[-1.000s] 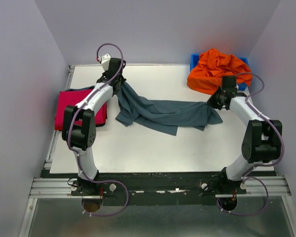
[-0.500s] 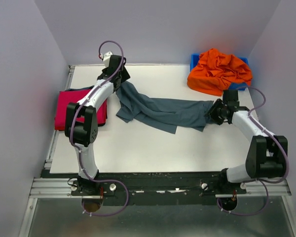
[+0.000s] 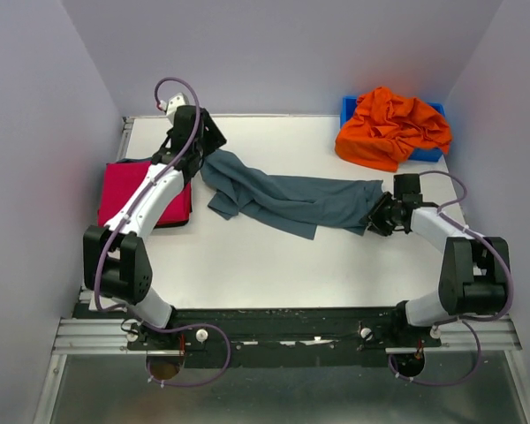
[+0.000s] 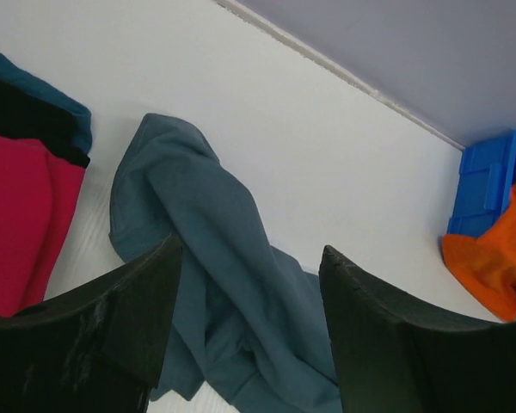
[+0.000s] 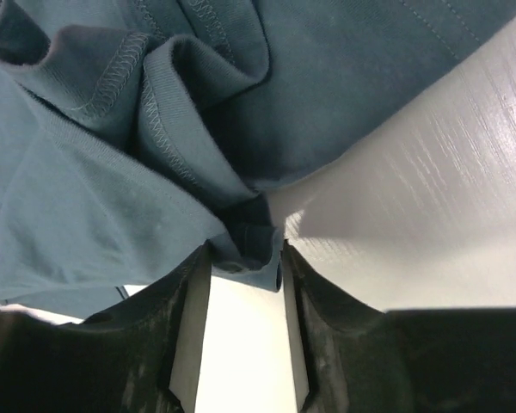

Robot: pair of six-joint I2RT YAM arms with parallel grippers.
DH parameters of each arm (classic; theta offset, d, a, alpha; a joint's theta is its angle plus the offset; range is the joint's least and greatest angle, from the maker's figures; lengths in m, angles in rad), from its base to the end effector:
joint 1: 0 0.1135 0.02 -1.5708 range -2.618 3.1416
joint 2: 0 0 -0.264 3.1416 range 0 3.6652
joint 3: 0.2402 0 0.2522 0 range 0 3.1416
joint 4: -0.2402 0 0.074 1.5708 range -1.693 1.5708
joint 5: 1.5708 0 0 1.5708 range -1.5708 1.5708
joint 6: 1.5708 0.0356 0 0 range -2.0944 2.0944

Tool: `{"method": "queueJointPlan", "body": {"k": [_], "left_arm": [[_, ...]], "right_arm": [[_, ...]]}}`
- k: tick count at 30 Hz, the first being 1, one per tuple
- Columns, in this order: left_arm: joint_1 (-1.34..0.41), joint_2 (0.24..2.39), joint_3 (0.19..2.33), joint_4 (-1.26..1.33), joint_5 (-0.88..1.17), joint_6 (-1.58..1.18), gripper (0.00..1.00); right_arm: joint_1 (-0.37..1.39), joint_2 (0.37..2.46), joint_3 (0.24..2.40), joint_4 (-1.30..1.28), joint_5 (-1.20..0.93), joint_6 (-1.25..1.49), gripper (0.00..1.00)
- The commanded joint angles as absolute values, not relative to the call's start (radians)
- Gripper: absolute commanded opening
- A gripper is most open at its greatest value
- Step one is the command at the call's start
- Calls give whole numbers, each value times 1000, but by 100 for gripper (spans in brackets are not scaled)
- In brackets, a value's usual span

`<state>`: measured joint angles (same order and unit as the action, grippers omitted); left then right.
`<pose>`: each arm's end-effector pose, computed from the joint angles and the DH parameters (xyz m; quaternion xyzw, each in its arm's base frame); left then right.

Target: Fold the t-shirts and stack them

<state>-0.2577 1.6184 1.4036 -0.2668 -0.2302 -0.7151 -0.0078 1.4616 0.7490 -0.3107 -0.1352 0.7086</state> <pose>0.3705 -0.0892 0.3333 -0.2506 0.8141 -0.1537 0.5009 0.2727 0.0027 0.1679 0.3197 0.9060 0.1537 0.2310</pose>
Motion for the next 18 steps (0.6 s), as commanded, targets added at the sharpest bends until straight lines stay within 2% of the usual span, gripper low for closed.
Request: {"method": "queueJointPlan", "body": {"k": [1, 3, 8, 9, 10, 11, 18], "left_arm": [[-273, 1487, 1238, -223, -204, -768, 74], [-278, 1430, 1171, -203, -209, -782, 74], [-302, 1335, 1086, -198, -244, -769, 74], [-304, 1330, 1080, -205, -251, -764, 74], [-307, 1327, 1072, -213, -259, -761, 74], [-308, 1324, 1066, -222, -268, -761, 74], [-310, 1290, 947, -222, -302, -756, 73]], "right_arm": [[-11, 1491, 781, -262, -106, 741, 43], [-11, 1491, 784, -262, -84, 741, 37], [-11, 1445, 765, -265, -74, 735, 31], [-11, 1431, 758, -267, -72, 732, 27], [-11, 1419, 752, -268, -72, 732, 15], [-11, 1407, 746, -270, -72, 733, 7], [-11, 1315, 730, -333, -75, 693, 6]]}}
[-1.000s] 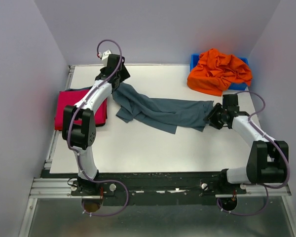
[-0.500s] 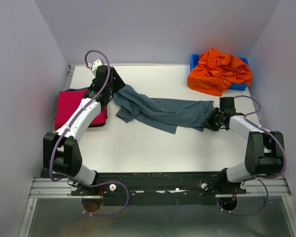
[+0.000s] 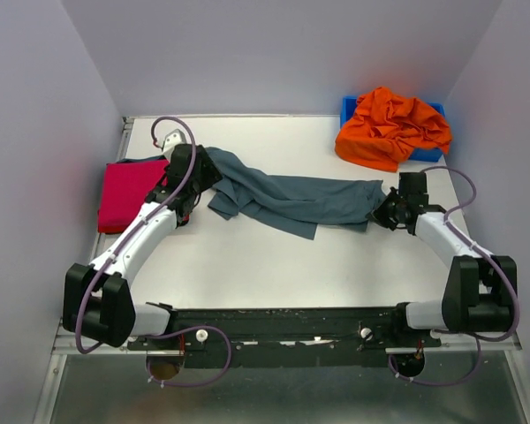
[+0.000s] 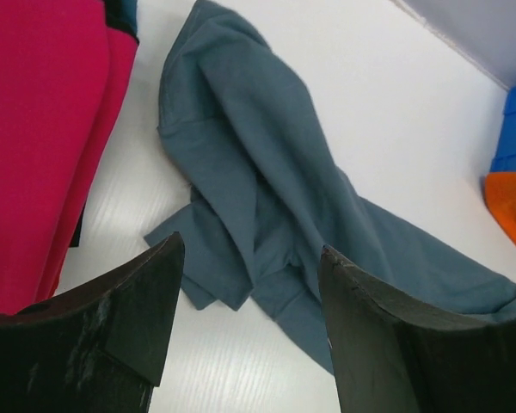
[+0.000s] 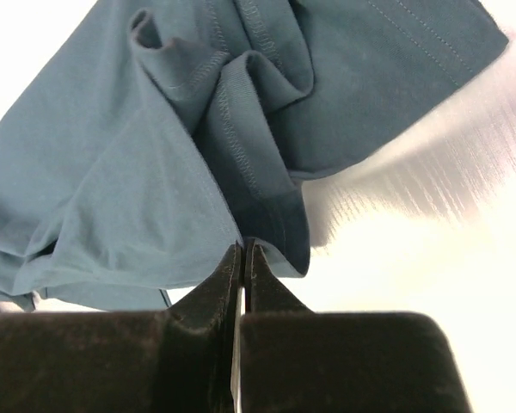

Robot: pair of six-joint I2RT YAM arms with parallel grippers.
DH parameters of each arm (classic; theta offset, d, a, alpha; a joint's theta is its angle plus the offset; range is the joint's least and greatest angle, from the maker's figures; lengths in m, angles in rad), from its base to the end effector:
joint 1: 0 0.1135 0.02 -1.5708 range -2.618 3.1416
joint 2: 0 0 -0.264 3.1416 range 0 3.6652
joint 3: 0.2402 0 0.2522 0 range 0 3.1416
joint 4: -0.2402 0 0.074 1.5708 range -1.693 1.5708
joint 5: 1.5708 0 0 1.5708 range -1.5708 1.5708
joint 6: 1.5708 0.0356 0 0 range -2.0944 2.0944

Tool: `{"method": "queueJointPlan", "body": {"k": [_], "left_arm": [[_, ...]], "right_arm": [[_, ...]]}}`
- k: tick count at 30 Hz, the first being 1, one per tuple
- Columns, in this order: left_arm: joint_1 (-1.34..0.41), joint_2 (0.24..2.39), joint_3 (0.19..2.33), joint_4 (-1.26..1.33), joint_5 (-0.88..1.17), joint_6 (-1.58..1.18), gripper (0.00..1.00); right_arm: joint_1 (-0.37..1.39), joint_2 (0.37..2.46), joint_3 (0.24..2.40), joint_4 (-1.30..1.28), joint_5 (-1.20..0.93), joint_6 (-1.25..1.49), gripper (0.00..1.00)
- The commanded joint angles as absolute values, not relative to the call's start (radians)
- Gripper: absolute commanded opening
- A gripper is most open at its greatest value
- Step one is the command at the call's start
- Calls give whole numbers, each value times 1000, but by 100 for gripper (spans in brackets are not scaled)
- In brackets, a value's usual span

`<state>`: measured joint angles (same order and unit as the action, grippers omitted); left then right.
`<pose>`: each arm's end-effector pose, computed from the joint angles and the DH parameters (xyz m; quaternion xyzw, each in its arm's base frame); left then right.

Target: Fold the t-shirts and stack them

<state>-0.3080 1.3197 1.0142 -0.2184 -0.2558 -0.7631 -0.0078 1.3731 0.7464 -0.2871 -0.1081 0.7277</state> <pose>0.2886 -0.0824 0.2985 -0.2559 0.8225 -0.1580 0.4827 0.2686 0.0017 0.1907 0.3235 0.8882 0.1613 0.2835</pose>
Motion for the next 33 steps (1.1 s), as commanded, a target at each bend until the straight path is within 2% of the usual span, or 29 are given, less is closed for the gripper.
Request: {"method": "queueJointPlan", "body": {"k": [1, 5, 10, 16, 19, 21, 25, 28, 33], "left_arm": [[-310, 1284, 928, -222, -305, -756, 73], [-310, 1249, 861, -233, -308, -773, 72], [-310, 1230, 805, -236, -336, -767, 69], [-310, 1314, 821, -235, -328, -750, 52], [-314, 1356, 824, -207, -267, -739, 54], [-339, 1384, 833, -193, -238, -729, 58], [-458, 1433, 893, -236, -313, -707, 65], [-520, 1456, 913, -258, -380, -687, 64], [-548, 1531, 962, -293, -439, -650, 56]], "right_arm": [[-11, 1298, 733, -348, -63, 680, 6], [-15, 1241, 753, -406, 27, 664, 1], [-17, 1187, 683, -332, 11, 701, 1], [-17, 1189, 612, -236, -44, 710, 1], [-17, 1189, 598, -213, -49, 704, 1], [-17, 1181, 588, -198, -54, 707, 1], [-17, 1177, 571, -173, -63, 709, 1], [-17, 1183, 561, -161, -74, 712, 1], [-17, 1206, 548, -130, -101, 712, 1]]}}
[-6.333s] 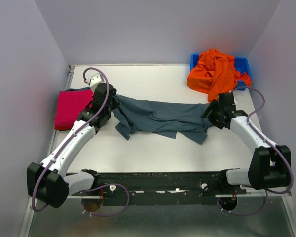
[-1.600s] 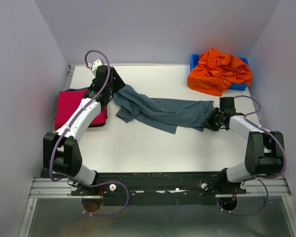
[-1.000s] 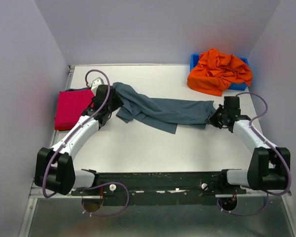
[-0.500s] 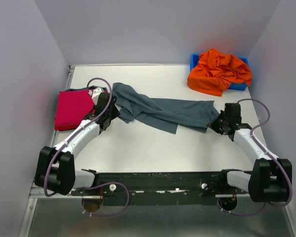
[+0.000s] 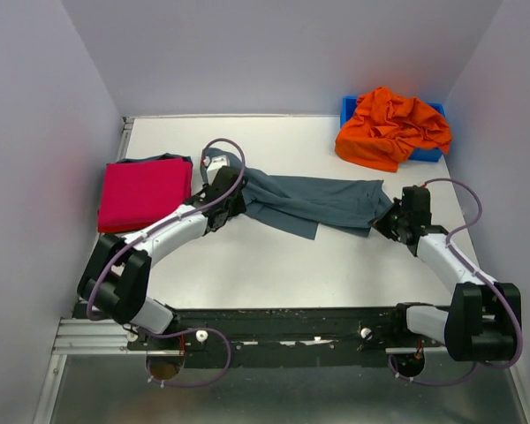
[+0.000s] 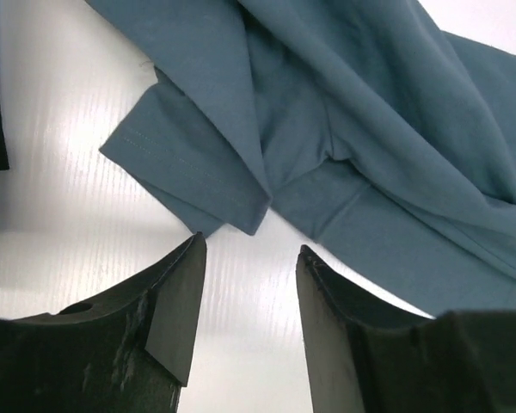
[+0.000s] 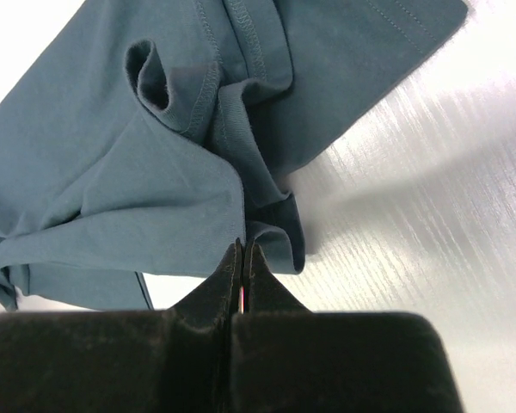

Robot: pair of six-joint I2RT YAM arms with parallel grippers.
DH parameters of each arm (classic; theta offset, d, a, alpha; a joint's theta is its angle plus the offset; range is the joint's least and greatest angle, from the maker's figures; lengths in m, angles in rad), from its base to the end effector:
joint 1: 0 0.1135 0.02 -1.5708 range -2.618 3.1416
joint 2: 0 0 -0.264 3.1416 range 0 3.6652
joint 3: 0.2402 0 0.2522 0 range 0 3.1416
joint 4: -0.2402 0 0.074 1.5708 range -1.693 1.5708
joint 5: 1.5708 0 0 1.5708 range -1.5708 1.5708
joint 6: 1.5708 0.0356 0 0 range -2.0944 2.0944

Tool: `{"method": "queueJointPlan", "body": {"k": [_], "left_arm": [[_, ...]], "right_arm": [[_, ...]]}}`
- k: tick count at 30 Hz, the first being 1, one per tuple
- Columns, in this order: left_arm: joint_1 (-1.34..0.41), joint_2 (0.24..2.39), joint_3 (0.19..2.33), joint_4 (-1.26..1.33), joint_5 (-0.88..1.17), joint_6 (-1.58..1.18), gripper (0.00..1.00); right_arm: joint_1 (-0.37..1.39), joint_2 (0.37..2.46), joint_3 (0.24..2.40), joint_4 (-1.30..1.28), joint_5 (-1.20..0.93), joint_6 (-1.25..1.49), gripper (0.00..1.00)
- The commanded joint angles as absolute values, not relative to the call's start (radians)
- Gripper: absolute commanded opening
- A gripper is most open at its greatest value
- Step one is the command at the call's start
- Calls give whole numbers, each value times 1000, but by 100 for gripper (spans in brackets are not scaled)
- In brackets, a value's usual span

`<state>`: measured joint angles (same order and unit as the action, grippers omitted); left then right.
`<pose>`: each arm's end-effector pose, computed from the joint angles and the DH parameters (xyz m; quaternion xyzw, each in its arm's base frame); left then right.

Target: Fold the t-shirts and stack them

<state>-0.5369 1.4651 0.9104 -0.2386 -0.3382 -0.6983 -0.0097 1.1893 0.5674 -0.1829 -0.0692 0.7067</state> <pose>0.2702 -0.1471 0.2213 -0.1371 0.9041 -0.0894 0.3948 0.2317 0.0002 0.1857 0.3129 0.8727 0.1577 0.3401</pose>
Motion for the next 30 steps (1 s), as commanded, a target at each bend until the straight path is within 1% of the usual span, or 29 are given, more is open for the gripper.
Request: {"method": "queueJointPlan", "body": {"k": [1, 4, 10, 17, 23, 27, 30], "left_arm": [[-555, 1555, 982, -307, -457, -640, 55], [-580, 1626, 1043, -339, -495, -603, 55], [-586, 1729, 1104, -356, -509, -574, 55], [-584, 1808, 1158, -379, -543, -561, 47], [-586, 1848, 1184, -393, -528, -555, 48], [-595, 1827, 1155, -359, -492, -552, 54], [-604, 1806, 1141, -345, -486, -548, 55]], "right_arm": [[-17, 1210, 545, -127, -106, 712, 1], [-17, 1219, 546, -121, -115, 710, 1], [-17, 1209, 538, -106, -126, 706, 1], [-17, 1224, 542, -103, -129, 704, 1], [-17, 1230, 546, -103, -129, 706, 1], [-17, 1235, 548, -103, -129, 706, 1], [-17, 1239, 549, -103, -129, 706, 1]]}}
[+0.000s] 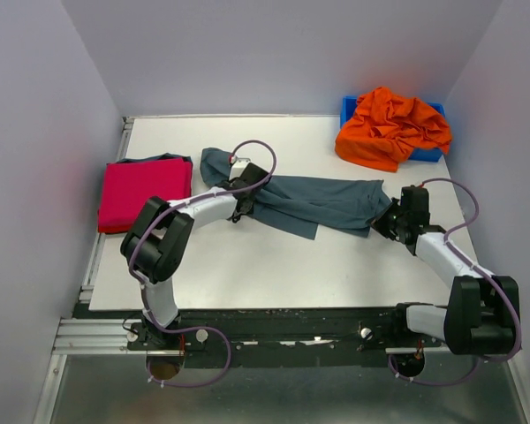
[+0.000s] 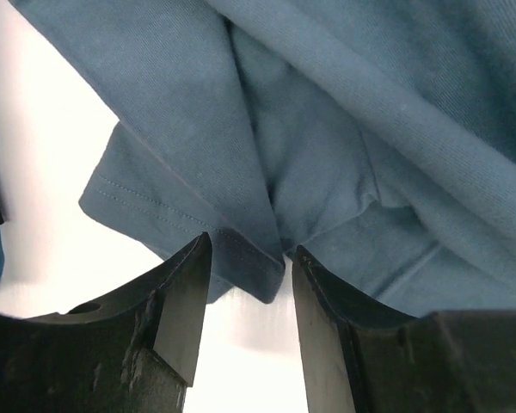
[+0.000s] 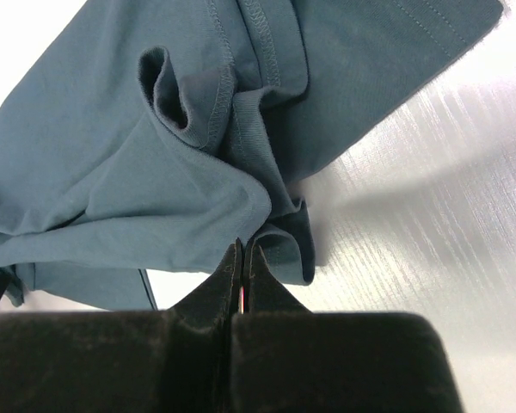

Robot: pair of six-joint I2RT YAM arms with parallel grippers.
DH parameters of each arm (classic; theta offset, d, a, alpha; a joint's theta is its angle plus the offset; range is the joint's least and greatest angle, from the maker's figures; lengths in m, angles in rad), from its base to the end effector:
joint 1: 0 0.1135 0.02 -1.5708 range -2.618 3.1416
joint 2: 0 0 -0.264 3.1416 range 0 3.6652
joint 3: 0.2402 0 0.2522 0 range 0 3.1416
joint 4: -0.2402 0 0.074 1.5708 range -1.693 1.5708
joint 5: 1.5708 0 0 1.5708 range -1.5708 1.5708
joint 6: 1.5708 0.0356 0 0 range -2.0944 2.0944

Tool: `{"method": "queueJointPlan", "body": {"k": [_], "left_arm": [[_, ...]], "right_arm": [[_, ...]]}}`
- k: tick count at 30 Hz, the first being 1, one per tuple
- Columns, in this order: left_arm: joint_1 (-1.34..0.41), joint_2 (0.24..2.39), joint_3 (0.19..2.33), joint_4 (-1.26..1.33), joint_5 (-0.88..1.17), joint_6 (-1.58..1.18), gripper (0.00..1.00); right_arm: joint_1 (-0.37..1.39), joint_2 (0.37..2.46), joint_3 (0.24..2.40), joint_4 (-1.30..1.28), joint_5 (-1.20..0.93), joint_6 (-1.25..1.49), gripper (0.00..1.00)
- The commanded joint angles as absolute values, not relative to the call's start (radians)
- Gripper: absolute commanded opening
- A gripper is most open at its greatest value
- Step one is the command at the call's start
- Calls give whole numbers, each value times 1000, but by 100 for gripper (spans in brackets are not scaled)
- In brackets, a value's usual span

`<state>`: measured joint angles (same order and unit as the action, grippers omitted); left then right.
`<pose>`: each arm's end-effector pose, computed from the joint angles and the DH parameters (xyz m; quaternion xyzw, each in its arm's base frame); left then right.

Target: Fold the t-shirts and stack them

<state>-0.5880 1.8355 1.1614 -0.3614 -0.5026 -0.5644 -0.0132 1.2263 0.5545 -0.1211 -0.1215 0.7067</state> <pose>0.3187 -0.1918 0.1718 -0.0547 0.9348 0.0615 0.3455 0.2367 0.0012 0.1786 0.3038 0.8725 0.1815 0.3369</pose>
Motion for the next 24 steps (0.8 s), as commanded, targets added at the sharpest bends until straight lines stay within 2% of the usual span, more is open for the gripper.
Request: {"method": "queueJointPlan", "body": {"k": [1, 5, 10, 20, 22, 24], "left_arm": [[-607, 1802, 1141, -345, -485, -545, 55], [-612, 1815, 1150, -350, -485, -537, 53], [-612, 1842, 1178, -382, -515, -543, 35], [-606, 1879, 1215, -430, -534, -552, 33], [-606, 1878, 1223, -437, -532, -551, 24], [-604, 1873, 1236, -455, -543, -551, 2]], "right_arm": [[-17, 1239, 548, -101, -132, 706, 1], [-17, 1247, 552, -103, -136, 704, 1], [-17, 1247, 551, -103, -138, 703, 1], [-17, 1223, 555, -115, -127, 703, 1], [-17, 1218, 557, -118, -123, 704, 1], [-17, 1216, 563, -127, -120, 703, 1]]}}
